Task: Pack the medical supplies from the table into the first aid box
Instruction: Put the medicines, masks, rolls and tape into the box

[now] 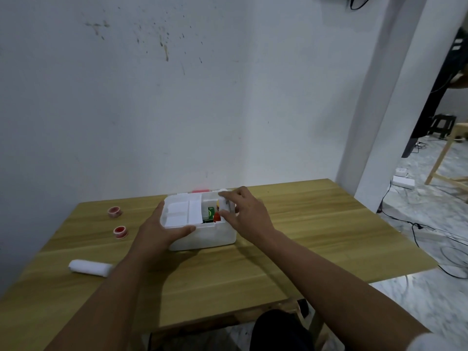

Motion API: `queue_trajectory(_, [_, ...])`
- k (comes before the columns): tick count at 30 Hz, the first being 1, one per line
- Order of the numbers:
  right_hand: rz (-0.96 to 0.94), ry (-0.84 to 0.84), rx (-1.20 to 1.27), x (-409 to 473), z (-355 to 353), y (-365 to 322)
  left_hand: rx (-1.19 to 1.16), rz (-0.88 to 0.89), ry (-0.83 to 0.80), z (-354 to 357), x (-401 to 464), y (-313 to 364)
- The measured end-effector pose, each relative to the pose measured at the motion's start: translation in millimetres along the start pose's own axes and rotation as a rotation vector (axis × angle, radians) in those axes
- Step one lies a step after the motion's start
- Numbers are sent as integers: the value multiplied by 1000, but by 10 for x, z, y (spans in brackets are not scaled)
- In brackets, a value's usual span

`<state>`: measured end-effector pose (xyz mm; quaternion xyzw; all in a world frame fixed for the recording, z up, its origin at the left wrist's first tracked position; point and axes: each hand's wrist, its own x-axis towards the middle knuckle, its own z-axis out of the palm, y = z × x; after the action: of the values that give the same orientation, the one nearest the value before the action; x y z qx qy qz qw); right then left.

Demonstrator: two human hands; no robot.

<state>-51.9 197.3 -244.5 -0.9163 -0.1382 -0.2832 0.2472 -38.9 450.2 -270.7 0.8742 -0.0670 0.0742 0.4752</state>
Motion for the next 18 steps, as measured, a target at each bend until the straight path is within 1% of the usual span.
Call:
queue_trajectory(4, [-75, 22, -202, -28, 43, 55, -16, -1, 6, -12, 0, -16])
queue_trajectory(8, [-183, 41, -331, -69, 52, 75, -32, 10, 9, -6, -11, 1])
queue_trajectory(11, [-193, 70, -418, -73, 21, 29, -36, 5, 12, -7, -18, 19])
queue_trajectory(14, [-112, 38, -366, -45, 3, 11, -27, 2, 4, -20, -27, 42])
queue_trajectory(18, [-43, 26, -198, -43, 15, 60, -27, -2, 2, -49, -47, 61])
